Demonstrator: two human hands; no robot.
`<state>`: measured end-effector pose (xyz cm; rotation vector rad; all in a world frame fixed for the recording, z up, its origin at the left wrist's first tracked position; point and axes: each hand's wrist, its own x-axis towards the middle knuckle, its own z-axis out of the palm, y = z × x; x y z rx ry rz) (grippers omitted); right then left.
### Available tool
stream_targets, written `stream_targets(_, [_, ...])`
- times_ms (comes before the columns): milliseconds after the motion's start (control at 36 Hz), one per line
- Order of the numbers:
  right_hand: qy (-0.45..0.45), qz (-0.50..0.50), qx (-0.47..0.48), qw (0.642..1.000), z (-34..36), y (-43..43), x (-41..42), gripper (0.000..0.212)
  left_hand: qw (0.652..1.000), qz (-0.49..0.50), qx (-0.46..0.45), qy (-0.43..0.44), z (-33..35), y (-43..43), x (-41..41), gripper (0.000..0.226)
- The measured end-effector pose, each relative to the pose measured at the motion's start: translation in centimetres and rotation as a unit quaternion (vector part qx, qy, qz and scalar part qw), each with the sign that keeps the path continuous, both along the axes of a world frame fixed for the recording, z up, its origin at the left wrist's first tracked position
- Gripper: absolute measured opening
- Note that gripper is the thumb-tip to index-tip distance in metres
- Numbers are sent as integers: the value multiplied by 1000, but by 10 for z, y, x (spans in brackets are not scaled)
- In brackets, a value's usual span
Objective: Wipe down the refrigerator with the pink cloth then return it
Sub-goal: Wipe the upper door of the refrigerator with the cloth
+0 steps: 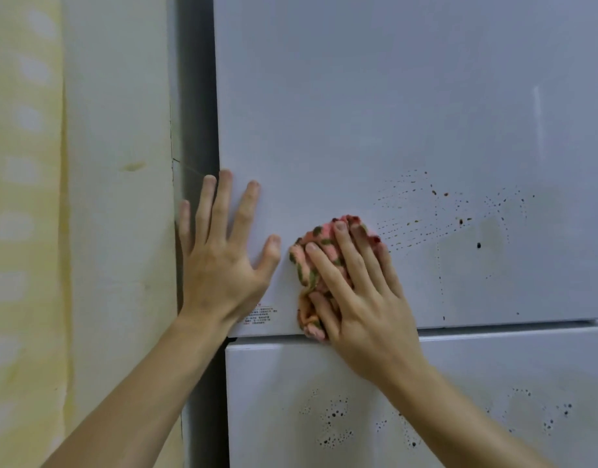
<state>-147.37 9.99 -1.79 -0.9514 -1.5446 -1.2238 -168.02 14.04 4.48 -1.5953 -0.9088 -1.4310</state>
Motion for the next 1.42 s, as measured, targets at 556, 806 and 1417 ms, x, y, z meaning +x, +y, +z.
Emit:
stream_targets(556, [66, -10, 20, 998, 7, -2, 26, 56, 997, -65, 31, -11, -5, -12, 45, 60])
stream_targets(806, [30, -5, 21, 999, 33, -3, 50, 56, 999, -33, 31, 8, -4, -14, 63, 62])
stream_targets(1417, [50, -19, 9, 999, 0, -8, 69, 55, 998, -33, 51, 23, -11, -24, 95, 56])
